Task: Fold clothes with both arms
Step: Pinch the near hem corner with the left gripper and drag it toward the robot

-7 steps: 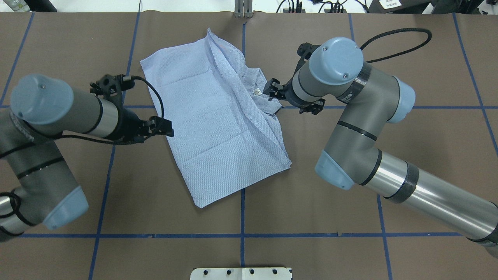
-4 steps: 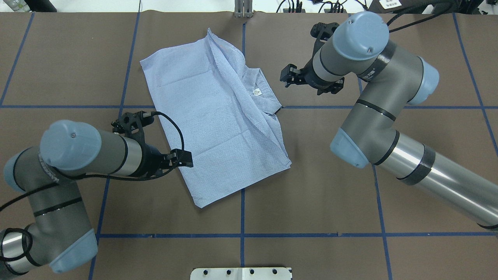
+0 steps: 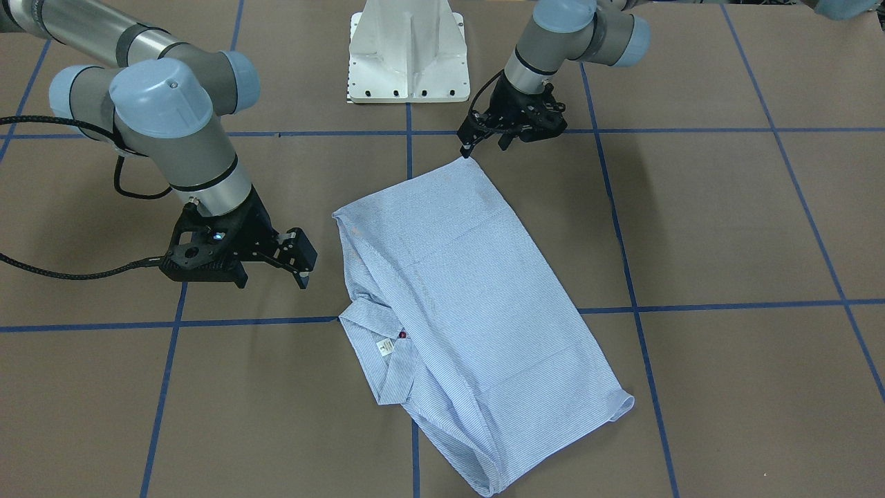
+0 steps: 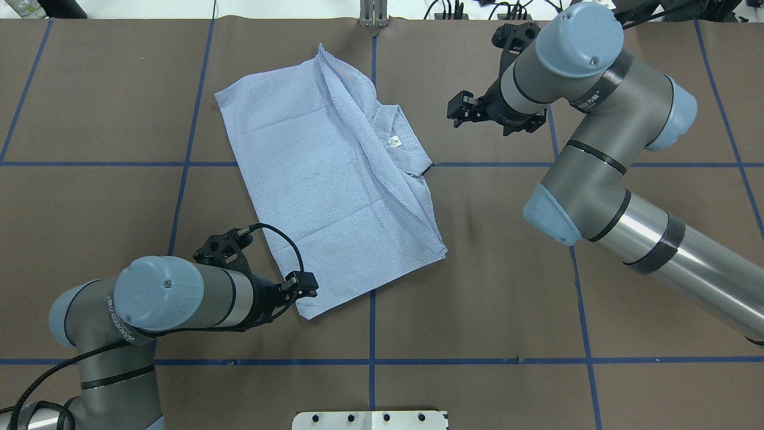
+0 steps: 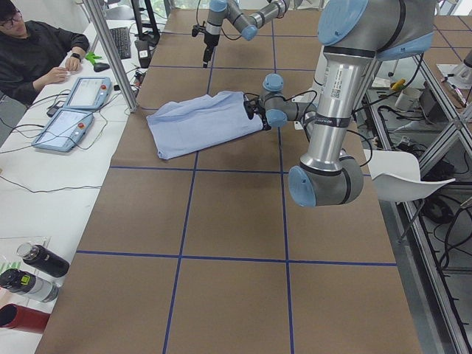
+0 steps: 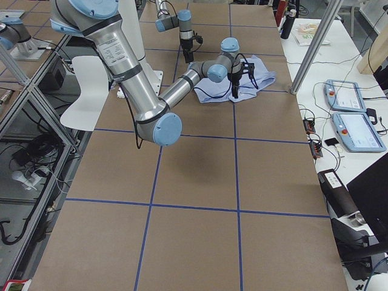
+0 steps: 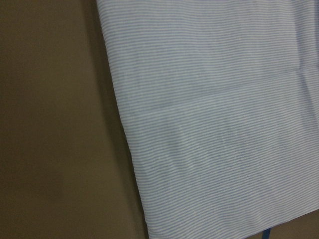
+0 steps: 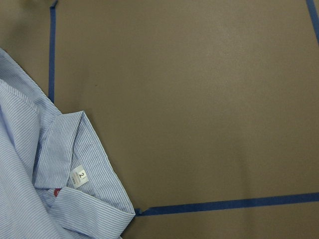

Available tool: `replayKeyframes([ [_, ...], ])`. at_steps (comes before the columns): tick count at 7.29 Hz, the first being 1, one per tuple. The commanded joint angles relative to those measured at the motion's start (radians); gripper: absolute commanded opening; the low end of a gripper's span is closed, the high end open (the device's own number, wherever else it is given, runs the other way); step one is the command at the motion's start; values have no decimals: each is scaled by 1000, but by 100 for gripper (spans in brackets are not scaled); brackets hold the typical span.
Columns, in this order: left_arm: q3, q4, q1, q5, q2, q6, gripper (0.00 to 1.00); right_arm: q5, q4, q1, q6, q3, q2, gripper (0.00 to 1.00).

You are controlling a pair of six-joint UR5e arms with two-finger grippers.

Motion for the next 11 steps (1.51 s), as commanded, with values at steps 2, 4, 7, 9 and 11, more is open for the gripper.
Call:
replayKeyframes([
  [2,70,5,42,35,-42,-71,99,0,2,0,1,0,-4,100],
  [4,90,5,42,37,-65,-71,94,0,2,0,1,0,-5,100],
  [7,88,5,42,46,-77,-71,44,0,2,0,1,3,-8,100],
  [9,87,6,42,46,-76,-71,44,0,2,0,1,5,-10,100],
  [11,90,6,42,46,-74,-71,44,2,2,2,2,6,-10,100],
])
